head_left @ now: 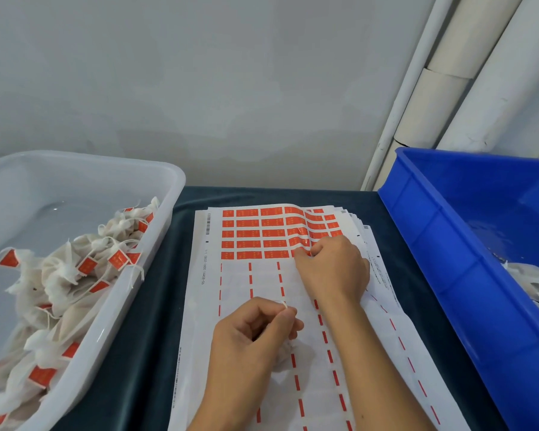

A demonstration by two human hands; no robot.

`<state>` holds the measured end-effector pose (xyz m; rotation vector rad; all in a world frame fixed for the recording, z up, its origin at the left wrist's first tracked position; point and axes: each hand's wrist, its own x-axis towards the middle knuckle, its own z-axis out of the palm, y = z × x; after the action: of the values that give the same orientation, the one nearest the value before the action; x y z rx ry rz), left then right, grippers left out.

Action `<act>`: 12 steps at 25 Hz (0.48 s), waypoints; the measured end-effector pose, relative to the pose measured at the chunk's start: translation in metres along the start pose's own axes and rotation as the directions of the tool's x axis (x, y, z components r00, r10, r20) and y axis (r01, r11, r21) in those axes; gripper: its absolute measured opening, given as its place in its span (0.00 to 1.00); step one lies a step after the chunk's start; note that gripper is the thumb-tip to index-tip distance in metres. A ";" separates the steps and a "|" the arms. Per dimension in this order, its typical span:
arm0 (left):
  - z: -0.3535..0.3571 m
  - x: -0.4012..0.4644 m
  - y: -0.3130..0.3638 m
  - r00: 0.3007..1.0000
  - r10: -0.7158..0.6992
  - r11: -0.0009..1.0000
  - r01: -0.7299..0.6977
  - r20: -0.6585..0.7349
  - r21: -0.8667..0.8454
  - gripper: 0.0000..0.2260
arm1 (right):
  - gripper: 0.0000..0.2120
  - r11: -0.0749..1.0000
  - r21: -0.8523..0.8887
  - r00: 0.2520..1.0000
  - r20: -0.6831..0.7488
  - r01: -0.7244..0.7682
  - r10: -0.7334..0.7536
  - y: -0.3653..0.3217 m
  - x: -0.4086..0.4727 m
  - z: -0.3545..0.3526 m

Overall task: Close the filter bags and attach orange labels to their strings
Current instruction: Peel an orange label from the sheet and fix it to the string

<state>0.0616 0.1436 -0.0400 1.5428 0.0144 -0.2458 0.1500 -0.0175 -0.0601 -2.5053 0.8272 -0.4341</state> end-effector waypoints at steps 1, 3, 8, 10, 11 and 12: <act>0.000 0.000 0.000 1.000 -0.003 1.000 0.003 0.002 -0.003 0.11 | 0.17 0.999 0.026 0.999 0.043 -0.027 0.026 0.001 0.005 -0.002; -0.001 0.000 0.000 1.000 -0.004 1.000 0.004 0.006 -0.012 0.10 | 0.15 0.996 0.055 0.986 0.156 -0.065 0.056 0.003 0.015 -0.007; -0.001 0.002 0.000 1.000 -0.025 1.000 0.025 0.004 -0.014 0.10 | 0.14 0.991 0.112 0.952 0.304 -0.078 0.040 0.008 0.028 -0.011; -0.001 0.002 0.000 1.000 -0.029 1.000 0.029 0.003 -0.006 0.10 | 0.14 0.989 0.129 0.948 0.316 -0.077 0.033 0.009 0.031 -0.012; -0.001 0.002 0.000 1.000 -0.028 1.000 0.028 0.003 -0.007 0.10 | 0.14 0.990 0.125 0.947 0.319 -0.070 0.027 0.010 0.032 -0.012; -0.001 0.002 0.000 1.000 -0.025 1.000 0.026 0.004 -0.009 0.10 | 0.14 0.991 0.121 0.947 0.321 -0.064 0.022 0.010 0.033 -0.013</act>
<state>0.0639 0.1442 -0.0406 1.5343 0.0323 -0.2684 0.1655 -0.0495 -0.0497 -2.3464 0.6989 -0.0596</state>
